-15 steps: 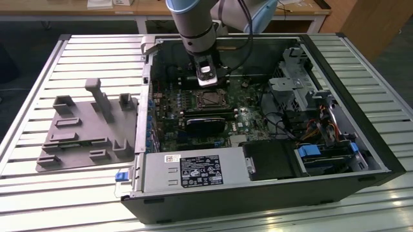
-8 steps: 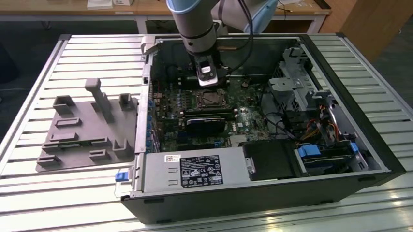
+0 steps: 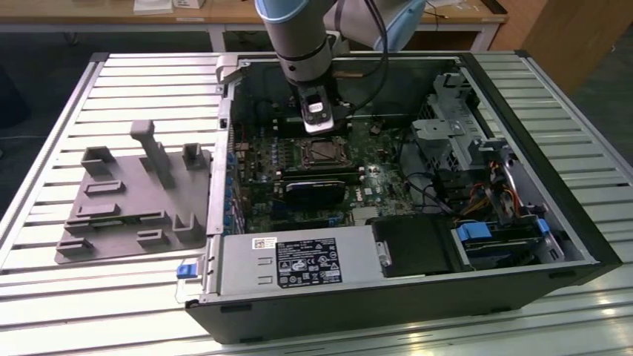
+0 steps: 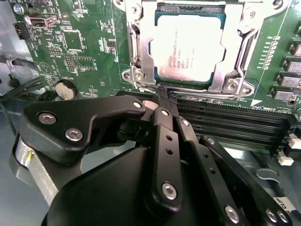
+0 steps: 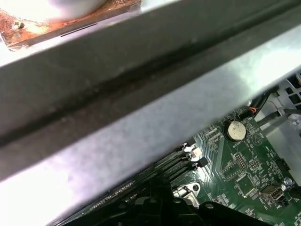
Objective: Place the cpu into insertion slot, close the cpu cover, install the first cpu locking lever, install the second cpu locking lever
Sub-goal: 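Install the first cpu locking lever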
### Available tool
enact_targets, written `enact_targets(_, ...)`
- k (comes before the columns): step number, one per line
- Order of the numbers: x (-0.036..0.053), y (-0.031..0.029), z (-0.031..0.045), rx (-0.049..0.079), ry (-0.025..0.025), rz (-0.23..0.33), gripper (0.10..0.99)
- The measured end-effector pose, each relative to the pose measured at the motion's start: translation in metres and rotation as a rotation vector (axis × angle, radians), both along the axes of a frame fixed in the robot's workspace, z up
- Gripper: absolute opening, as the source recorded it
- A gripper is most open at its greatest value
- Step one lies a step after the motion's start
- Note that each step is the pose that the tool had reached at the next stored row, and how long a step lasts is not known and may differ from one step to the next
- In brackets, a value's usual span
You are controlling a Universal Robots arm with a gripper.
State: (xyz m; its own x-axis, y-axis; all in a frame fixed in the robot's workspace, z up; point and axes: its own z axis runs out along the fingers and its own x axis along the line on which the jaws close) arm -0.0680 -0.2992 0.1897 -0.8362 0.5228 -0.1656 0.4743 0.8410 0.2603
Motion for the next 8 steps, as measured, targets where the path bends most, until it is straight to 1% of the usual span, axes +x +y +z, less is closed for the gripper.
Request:
enact_targets(5,0.0,-0.0001,0.0003,0.001,-0.0001,0.0,0.102)
enact_targets(8,0.0,0.0,0.0033,0.0,-0.0001,0.0,0.102)
